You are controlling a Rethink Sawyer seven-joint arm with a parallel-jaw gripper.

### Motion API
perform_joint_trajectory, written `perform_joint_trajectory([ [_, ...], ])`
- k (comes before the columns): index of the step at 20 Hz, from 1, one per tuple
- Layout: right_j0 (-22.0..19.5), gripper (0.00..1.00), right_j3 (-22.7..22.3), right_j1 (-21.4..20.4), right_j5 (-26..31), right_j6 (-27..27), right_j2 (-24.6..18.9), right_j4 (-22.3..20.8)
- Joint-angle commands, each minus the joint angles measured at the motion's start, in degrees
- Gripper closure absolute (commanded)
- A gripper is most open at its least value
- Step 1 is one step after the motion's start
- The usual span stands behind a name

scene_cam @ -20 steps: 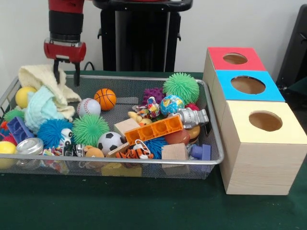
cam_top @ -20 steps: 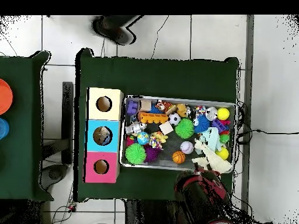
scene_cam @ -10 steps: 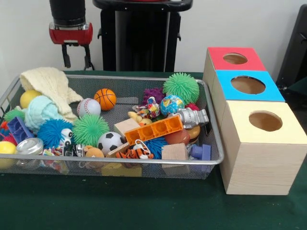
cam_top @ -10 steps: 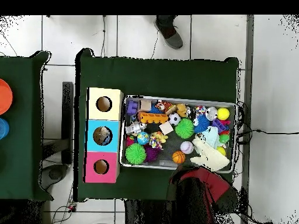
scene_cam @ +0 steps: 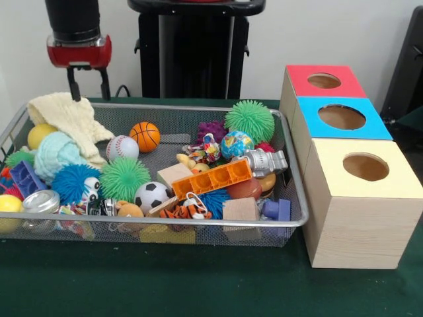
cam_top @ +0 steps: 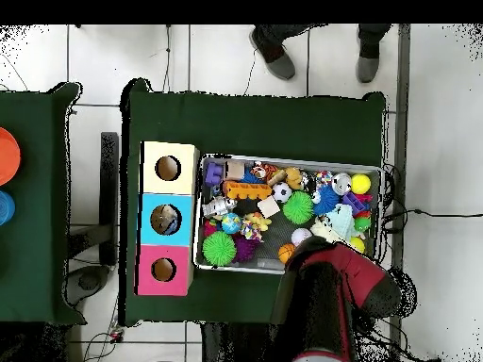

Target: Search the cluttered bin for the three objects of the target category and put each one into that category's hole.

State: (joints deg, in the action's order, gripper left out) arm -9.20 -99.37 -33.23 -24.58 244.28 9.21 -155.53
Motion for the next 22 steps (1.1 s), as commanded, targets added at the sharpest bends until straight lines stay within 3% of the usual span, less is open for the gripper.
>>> perform_joint_trajectory([
  [1, 0.86, 0.0, 14.33, 7.85, -10.23, -0.66, -2.19, -2.8],
  [5, -1.4, 0.0, 15.49, 8.6, -7.84, -6.79, -5.45, -0.87],
  [8, -3.77, 0.0, 13.96, 6.95, -3.21, -13.69, -8.37, 2.91],
  [15, -4.24, 0.0, 11.95, 5.15, -2.44, -12.3, -8.42, 8.93],
  [22, -1.26, 0.0, 14.63, 7.84, -2.58, -6.32, -5.67, 12.21],
])
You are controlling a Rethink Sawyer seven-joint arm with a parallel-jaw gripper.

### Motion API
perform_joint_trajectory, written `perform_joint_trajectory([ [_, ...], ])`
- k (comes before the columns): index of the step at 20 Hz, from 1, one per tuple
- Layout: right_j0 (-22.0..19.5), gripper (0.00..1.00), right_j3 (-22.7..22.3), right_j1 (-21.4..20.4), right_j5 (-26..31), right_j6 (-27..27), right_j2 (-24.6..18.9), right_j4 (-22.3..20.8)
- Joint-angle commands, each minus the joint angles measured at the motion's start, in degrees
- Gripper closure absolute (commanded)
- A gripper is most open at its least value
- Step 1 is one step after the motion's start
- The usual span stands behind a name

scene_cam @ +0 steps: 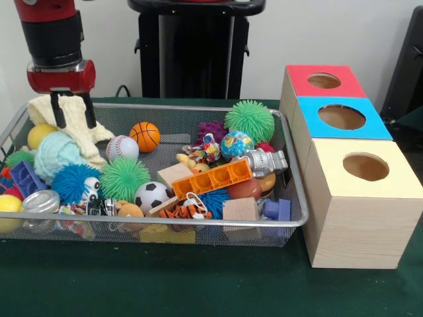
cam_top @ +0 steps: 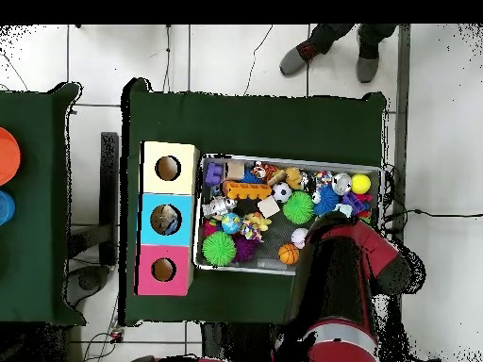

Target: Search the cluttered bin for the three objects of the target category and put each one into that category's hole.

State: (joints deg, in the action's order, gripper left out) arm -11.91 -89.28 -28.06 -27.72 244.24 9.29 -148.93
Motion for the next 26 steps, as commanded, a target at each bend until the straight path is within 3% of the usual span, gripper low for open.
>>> perform_joint_trajectory([
  [1, 2.28, 0.0, 5.43, 3.09, -0.49, -4.66, -4.93, 5.32],
  [7, 8.56, 0.0, 9.87, 5.35, -8.88, 4.26, 0.01, 2.27],
  [14, 9.35, 0.0, 13.13, 8.57, -9.61, 6.39, 0.81, 5.42],
  [20, 10.15, 0.0, 18.6, 11.99, -16.93, 12.35, 2.71, 4.09],
  [26, 7.62, 0.0, 19.04, 13.8, -15.58, 7.87, 0.96, 8.64],
])
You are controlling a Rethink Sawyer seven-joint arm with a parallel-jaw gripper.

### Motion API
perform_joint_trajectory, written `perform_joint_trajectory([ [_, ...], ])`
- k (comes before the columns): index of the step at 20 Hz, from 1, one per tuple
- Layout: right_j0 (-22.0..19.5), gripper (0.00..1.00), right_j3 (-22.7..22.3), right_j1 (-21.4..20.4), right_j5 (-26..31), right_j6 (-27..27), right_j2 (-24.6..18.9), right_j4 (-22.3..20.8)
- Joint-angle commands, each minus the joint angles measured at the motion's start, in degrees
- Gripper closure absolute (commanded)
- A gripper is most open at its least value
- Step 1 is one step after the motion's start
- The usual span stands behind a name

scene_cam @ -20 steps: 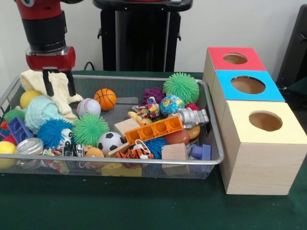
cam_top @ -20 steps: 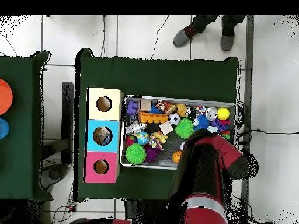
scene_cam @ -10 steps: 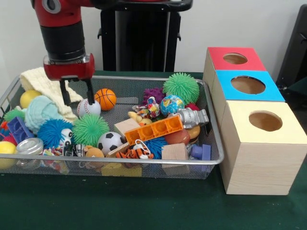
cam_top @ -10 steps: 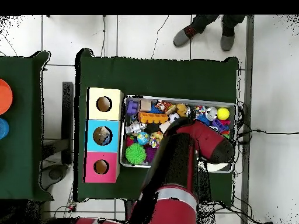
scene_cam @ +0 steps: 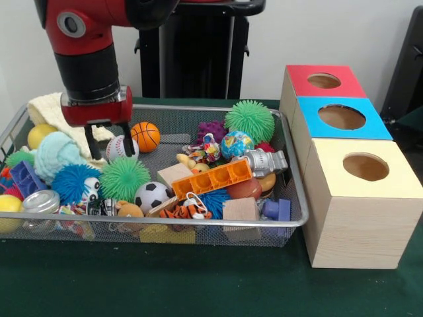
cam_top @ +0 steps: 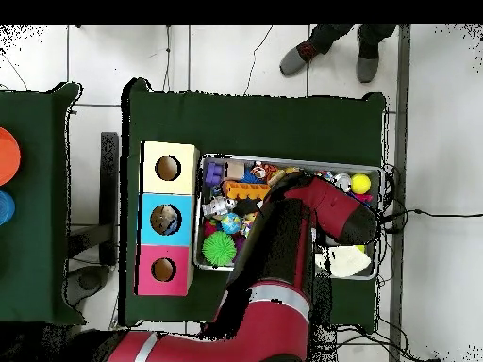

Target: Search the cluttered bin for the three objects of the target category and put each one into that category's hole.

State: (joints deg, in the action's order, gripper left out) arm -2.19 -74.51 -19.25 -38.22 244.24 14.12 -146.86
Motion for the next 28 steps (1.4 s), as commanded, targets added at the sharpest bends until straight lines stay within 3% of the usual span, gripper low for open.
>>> perform_joint_trajectory([
  [1, -1.91, 0.0, 4.4, 5.29, -5.07, 8.14, -3.28, 6.86],
  [9, 0.53, 0.0, 7.0, 6.68, -6.28, 9.26, -1.01, 9.0],
  [15, -4.27, 0.0, 10.94, 6.77, -10.73, -2.4, -11.36, 11.11],
  [28, -6.35, 0.0, 9.79, 6.83, -8.54, -10.43, -12.85, 17.7],
])
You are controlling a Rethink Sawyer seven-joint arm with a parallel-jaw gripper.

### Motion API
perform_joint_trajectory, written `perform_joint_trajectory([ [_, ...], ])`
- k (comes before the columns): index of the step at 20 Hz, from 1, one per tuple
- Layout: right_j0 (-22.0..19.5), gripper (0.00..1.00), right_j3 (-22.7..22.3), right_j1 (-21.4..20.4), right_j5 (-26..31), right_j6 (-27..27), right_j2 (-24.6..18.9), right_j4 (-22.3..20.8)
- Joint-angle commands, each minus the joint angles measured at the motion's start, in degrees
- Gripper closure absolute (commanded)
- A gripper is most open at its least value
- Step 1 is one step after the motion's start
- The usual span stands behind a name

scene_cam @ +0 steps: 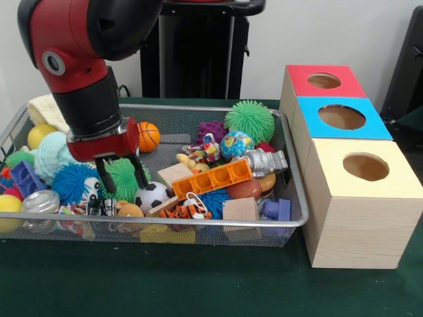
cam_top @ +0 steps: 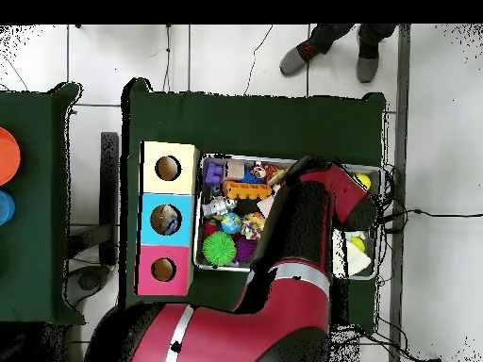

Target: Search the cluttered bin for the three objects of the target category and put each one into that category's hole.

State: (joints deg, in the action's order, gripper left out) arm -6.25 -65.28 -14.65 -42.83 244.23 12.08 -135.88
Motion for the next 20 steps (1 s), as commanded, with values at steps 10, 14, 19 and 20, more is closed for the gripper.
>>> perform_joint_trajectory([
  [10, -2.54, 0.0, -1.24, 2.39, -0.56, -14.15, -10.06, 11.09],
  [14, -3.22, 0.0, -2.3, 2.47, 1.58, -17.53, -10.46, 13.42],
  [19, -3.33, 0.0, -5.11, 1.55, 4.04, -20.36, -9.32, 17.56],
  [20, -2.78, 0.0, -5.08, 1.45, 3.64, -19.77, -8.66, 17.59],
])
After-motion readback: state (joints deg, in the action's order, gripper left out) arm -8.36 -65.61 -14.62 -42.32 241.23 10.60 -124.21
